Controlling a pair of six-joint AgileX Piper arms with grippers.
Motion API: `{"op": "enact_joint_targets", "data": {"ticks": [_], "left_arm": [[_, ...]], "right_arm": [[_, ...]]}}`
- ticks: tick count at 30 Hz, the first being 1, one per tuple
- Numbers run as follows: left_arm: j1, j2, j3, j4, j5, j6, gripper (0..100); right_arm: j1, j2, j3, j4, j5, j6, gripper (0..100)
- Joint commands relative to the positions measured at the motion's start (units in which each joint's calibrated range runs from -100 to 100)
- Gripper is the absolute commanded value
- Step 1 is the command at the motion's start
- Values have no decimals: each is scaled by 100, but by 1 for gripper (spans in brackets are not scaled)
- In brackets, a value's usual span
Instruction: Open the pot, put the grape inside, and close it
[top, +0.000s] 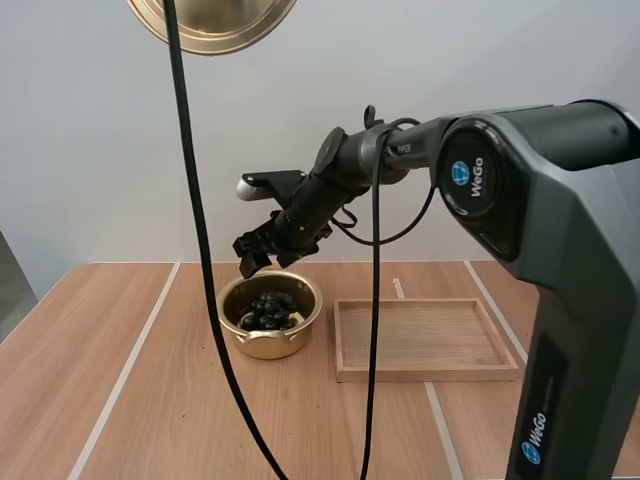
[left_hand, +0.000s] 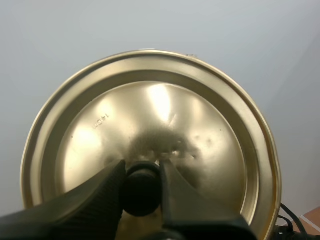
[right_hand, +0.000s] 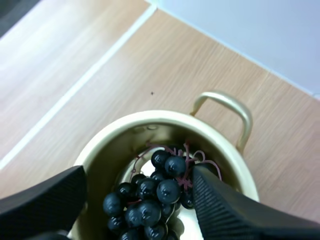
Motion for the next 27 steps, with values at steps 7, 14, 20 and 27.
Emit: {"op": "enact_joint_targets", "data": {"ticks": [7, 14, 20, 27], "left_arm": [[14, -20, -62, 37, -57, 46, 0], [14, -8, -62, 37, 54, 46, 0], [14, 41, -48, 37, 140, 46, 0], [14, 352, 137, 37, 431, 57, 0]], "right_arm": [[-71, -1055, -4, -713, 141, 86, 100], [-432, -1629, 11, -1204, 232, 473, 100], [-911, -1826, 11, -1312, 752, 503, 92], [-1452, -2062, 11, -1312, 1219, 521, 9]]}}
